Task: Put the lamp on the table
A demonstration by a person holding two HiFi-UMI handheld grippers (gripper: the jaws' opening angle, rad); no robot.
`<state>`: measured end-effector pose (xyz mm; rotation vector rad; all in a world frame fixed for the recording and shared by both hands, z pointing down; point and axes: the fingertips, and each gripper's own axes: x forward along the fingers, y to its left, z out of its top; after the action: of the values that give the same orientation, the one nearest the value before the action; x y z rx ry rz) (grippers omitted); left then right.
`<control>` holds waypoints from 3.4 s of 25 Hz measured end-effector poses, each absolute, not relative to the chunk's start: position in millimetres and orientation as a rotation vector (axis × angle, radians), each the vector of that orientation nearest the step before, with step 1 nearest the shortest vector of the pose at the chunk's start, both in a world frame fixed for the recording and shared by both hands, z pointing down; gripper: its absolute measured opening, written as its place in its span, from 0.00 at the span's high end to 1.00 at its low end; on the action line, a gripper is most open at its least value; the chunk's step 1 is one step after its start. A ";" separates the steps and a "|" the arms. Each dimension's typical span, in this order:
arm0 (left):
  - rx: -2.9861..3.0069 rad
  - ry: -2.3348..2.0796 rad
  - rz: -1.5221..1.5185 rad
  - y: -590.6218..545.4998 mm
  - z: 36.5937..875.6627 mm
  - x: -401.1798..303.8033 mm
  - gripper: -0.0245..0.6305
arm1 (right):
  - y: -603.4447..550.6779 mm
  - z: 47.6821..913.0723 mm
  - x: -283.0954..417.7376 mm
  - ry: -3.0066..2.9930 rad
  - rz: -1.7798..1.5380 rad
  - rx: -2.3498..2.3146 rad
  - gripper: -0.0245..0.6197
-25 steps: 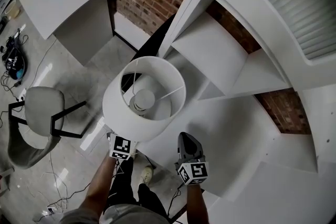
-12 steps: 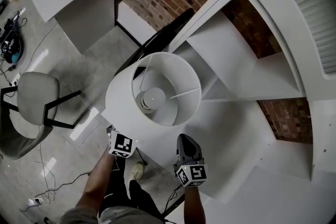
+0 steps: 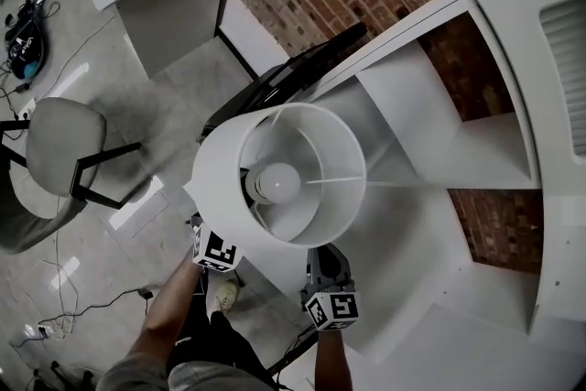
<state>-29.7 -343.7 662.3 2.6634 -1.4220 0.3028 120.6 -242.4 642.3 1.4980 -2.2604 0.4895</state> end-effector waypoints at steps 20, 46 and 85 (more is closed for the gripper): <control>2.693 -1.476 0.264 -342.8 666.2 -31.8 0.73 | -234.6 654.9 98.9 -2.301 0.455 1.439 0.92; 2.673 -1.545 0.266 -342.4 663.3 -33.9 0.73 | -235.5 661.0 86.2 -2.427 0.332 1.467 0.92; 2.659 -1.550 0.321 -274.0 644.8 -55.9 0.62 | -199.0 628.1 83.8 -2.499 0.312 1.482 0.92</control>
<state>-55.9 -274.0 644.8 2.6595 -1.5504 0.3211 83.8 -199.0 628.1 1.4820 -2.4990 0.3124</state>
